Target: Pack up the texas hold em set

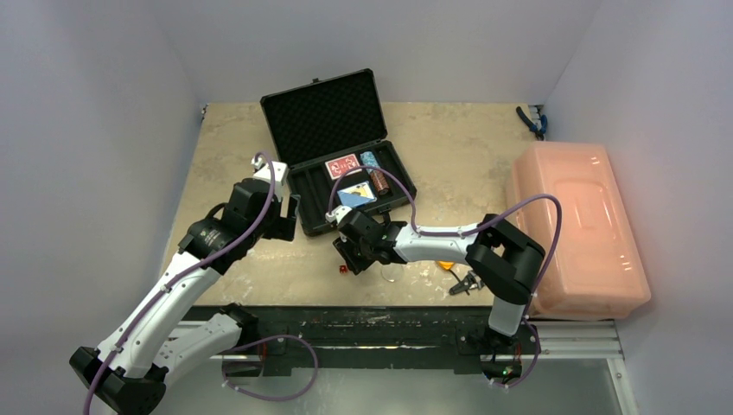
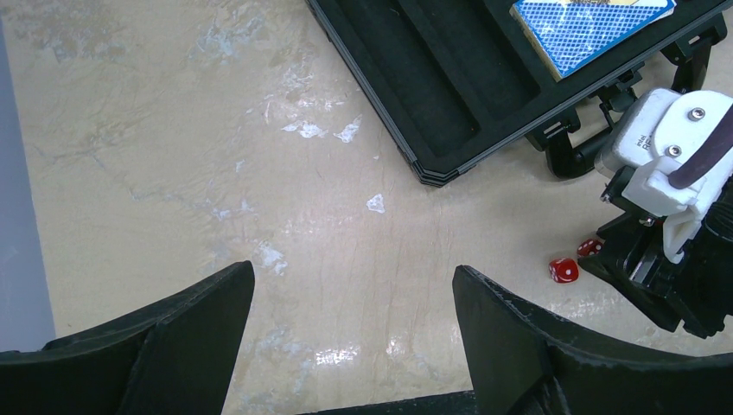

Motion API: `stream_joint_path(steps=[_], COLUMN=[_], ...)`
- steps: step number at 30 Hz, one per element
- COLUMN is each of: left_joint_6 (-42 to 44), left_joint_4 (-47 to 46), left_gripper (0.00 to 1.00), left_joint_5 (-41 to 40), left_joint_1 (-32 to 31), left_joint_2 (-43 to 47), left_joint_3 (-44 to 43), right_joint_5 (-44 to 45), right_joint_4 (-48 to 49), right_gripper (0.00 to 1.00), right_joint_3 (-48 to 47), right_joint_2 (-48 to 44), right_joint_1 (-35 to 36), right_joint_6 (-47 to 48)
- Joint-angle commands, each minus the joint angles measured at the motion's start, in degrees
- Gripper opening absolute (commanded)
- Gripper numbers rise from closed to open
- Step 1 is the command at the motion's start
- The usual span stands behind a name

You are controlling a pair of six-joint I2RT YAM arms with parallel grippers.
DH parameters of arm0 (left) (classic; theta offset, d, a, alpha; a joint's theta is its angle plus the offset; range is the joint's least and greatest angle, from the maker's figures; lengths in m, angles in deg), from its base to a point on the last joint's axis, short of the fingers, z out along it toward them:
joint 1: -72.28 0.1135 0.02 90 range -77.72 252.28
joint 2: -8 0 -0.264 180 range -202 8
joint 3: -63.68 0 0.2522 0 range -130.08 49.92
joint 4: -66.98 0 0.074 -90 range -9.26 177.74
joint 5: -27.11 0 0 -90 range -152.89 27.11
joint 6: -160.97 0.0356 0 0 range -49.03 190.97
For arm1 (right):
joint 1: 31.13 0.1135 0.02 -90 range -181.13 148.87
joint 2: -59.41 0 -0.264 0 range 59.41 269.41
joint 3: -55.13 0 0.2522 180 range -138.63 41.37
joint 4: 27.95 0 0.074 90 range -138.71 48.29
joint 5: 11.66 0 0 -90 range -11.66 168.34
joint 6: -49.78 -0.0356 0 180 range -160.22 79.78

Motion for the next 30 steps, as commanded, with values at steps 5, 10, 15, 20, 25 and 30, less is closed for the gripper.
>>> stream_joint_path(steps=[5,10,15,20,25,30], left_joint_6=[0.22,0.26,0.23,0.27,0.23,0.35], left_joint_4=[-0.56,-0.61,-0.46,-0.48,-0.49,-0.44], left_gripper=[0.85,0.85,0.85,0.85,0.85,0.85], left_joint_5=[-1.08,-1.12,-1.17,-1.12,-1.12,-1.21], left_joint_1=[0.16,0.16,0.16,0.16,0.16,0.16], left_joint_2=[0.77,0.78,0.78,0.78,0.69,0.6], left_joint_3=[-1.78,-1.78,-1.83,-1.86,-1.87,-1.88], right_joint_5=[1.48,1.48,1.06,0.92,0.51,0.36], right_joint_4=[-2.07,-2.45,-2.91,-3.0,-3.13,-3.53], right_gripper=[0.38,0.38,0.38,0.38,0.28,0.19], right_joint_3=[-1.43,-1.61,-1.83,-1.96,-2.31,-2.85], right_joint_2=[1.0,0.91,0.84,0.82,0.91,1.08], right_joint_1=[0.22,0.22,0.22,0.22,0.22,0.22], right_joint_6=[-0.21,-0.08,0.29,0.46,0.64,0.95])
